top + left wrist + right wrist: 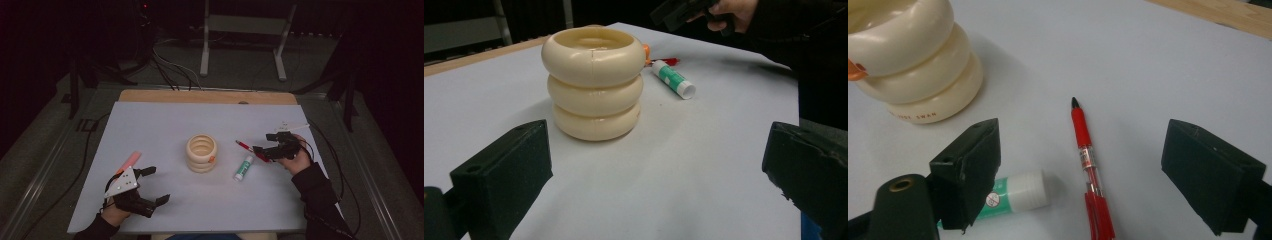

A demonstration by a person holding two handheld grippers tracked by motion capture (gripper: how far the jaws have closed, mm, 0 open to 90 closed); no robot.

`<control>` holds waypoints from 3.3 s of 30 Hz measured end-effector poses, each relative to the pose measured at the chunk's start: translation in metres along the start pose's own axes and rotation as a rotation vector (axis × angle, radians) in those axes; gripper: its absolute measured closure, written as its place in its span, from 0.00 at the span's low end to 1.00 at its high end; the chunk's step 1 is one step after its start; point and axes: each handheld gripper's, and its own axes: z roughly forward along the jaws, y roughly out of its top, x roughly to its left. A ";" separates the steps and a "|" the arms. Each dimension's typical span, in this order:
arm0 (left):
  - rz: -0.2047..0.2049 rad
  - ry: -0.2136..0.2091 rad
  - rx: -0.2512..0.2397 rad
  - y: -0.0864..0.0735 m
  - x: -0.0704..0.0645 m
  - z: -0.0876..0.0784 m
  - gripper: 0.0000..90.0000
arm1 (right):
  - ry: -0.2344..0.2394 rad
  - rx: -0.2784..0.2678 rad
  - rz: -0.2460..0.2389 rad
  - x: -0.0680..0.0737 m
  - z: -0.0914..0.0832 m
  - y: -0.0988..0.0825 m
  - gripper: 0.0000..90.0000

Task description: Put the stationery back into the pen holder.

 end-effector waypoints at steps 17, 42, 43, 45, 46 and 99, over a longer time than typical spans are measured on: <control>0.000 0.000 0.001 0.000 0.000 0.000 0.00 | -0.025 0.088 -0.035 -0.001 0.022 -0.009 0.60; 0.001 0.001 0.006 0.000 0.000 0.001 0.00 | -0.077 0.205 -0.110 -0.007 0.048 -0.021 0.85; 0.002 0.002 0.006 0.000 0.000 0.001 0.00 | -0.082 0.210 -0.116 -0.006 0.048 -0.020 0.86; 0.001 0.002 0.006 0.000 0.000 0.001 0.00 | -0.096 0.227 -0.127 -0.003 0.049 -0.019 0.87; 0.001 0.002 0.005 0.000 0.000 0.001 0.00 | -0.100 0.233 -0.122 -0.002 0.049 -0.018 0.88; -0.060 0.002 -0.017 0.026 -0.008 0.003 0.00 | -0.078 0.023 0.005 0.032 -0.018 0.000 0.89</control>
